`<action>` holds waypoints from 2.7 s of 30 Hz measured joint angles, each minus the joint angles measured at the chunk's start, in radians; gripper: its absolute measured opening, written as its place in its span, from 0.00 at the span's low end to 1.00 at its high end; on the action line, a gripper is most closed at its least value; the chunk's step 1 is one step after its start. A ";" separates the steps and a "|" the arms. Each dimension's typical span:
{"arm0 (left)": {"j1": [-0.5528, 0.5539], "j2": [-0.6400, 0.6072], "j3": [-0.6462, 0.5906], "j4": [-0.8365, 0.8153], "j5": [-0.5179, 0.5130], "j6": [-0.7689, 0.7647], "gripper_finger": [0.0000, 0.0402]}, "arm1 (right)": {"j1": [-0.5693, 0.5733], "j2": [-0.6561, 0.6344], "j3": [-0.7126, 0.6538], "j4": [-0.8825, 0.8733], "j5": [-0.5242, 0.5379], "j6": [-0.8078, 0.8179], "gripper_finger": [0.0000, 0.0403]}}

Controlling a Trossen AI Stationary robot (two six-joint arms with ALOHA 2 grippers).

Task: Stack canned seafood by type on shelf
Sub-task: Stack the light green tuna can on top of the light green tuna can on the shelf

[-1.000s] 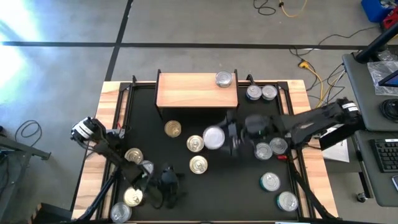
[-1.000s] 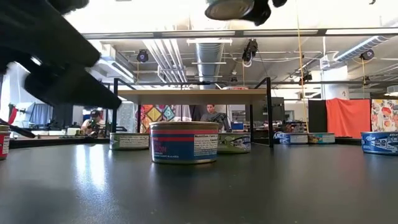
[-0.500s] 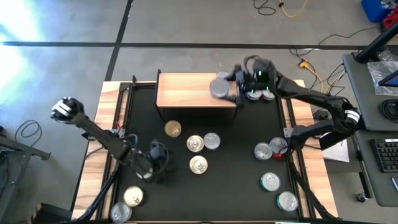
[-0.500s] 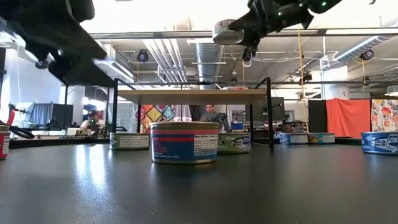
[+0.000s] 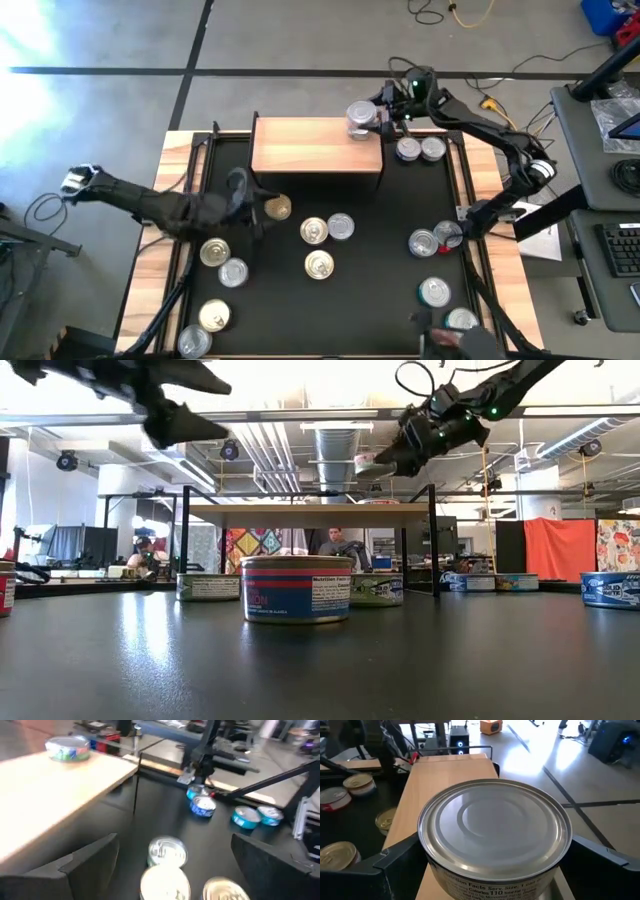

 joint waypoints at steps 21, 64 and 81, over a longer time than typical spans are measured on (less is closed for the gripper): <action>0.731 0.599 0.478 0.237 0.956 0.514 0.90 | -0.122 0.195 0.060 0.029 -0.329 -0.086 0.93; 0.816 1.386 1.583 -0.292 0.910 0.639 0.86 | -0.110 0.256 0.076 -0.057 -0.323 -0.245 0.93; 0.804 1.401 1.571 -0.337 0.925 0.644 0.31 | -0.109 0.255 0.084 -0.066 -0.279 -0.274 0.93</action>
